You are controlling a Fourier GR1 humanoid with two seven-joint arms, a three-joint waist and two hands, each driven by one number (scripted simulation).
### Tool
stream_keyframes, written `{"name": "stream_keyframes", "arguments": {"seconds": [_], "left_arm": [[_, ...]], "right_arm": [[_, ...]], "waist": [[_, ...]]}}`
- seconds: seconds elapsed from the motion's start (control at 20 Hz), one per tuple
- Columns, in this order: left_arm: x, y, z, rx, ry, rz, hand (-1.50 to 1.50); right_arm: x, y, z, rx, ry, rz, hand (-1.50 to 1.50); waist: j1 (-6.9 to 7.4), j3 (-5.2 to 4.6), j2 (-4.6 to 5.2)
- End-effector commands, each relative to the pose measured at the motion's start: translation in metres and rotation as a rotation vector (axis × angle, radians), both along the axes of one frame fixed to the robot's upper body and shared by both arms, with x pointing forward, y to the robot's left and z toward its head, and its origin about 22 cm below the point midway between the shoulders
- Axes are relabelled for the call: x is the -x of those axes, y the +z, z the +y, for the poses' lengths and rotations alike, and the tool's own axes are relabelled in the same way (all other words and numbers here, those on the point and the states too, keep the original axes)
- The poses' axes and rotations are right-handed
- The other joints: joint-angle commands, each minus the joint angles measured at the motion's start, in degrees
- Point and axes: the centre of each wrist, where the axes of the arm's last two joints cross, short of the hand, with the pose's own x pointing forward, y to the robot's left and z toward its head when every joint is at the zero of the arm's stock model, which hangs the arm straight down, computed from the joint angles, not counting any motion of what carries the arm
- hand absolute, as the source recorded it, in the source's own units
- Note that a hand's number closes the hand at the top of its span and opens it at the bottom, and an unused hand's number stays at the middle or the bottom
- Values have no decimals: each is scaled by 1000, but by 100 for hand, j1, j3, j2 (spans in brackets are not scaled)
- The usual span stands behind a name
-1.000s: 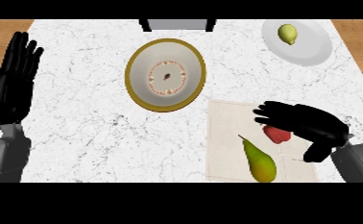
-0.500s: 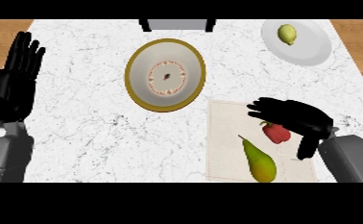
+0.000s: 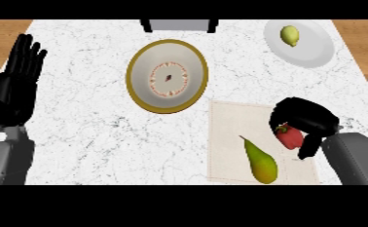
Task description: Pick the bell pepper from the placemat and place it in the bowl
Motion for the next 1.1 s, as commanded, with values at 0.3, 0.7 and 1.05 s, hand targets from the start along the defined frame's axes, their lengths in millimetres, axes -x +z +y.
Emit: {"name": "stream_keyframes", "arguments": {"seconds": [0.3, 0.7, 1.05], "left_arm": [[-2, 0, -6, 22, -24, -17, 0], [-2, 6, -6, 18, -35, -3, 0], [-1, 3, -4, 15, -12, 15, 0]], "right_arm": [[-18, 31, -90, 145, -636, 38, 150], [-49, 72, -120, 168, -917, -90, 150], [-67, 159, -128, -32, -806, -182, 150]], "waist": [[138, 70, 132], [200, 85, 93], [44, 73, 29]]}}
